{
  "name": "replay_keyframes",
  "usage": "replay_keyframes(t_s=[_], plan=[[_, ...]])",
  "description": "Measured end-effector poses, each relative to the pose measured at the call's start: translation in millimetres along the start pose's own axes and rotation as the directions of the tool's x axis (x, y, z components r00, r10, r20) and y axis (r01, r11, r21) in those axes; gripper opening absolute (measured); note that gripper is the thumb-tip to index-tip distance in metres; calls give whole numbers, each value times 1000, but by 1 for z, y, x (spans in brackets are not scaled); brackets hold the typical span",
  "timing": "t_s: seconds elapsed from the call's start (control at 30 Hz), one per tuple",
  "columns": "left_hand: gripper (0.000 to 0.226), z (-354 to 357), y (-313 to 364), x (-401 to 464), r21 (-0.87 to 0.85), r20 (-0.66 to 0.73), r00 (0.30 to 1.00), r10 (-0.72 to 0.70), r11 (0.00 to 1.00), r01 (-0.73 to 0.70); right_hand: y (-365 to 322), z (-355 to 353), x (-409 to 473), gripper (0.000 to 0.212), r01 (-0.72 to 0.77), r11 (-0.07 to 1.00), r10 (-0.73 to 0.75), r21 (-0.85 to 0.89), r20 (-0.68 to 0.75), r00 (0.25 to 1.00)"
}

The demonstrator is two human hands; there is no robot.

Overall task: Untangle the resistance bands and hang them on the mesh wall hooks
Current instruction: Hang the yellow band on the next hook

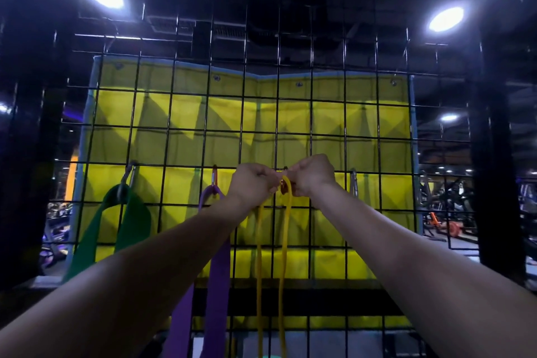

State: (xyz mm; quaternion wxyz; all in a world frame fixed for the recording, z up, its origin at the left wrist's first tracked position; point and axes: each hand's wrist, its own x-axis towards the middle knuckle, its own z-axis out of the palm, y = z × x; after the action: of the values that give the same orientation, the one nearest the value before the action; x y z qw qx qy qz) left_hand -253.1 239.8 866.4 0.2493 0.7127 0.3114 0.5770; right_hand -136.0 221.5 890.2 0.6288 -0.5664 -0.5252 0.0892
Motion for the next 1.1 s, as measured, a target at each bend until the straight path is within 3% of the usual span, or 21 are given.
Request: replay_keyframes(t_s=[0.17,0.27,0.33,0.43,0.7,0.97,1.1], plan=[[18,-2,14,6,16,103,988,-113,994,112,4,-9,3,22,0,998,-4,60,61,998],[11,-3,20,10,132,158,958,-238,967,218,4,-13,3,7,-12,997,5,71,97,995],[12,3,19,9,189,170,967,-191,969,158,2,-15,3,9,-20,998,14,52,108,994],[9,11,12,6,135,156,985,-79,989,58,2,-21,3,10,-12,1000,9,25,101,995],[13,26,-1,-12,109,63,996,65,991,-72,27,-17,-4,10,77,987,-83,139,39,996],[9,23,-7,-15,104,5,999,37,994,-38,26,-11,-10,1,79,987,-84,141,31,996],[15,24,-10,-20,86,-27,1000,-4,996,6,30,-8,-11,13,58,987,-62,148,22,998]])
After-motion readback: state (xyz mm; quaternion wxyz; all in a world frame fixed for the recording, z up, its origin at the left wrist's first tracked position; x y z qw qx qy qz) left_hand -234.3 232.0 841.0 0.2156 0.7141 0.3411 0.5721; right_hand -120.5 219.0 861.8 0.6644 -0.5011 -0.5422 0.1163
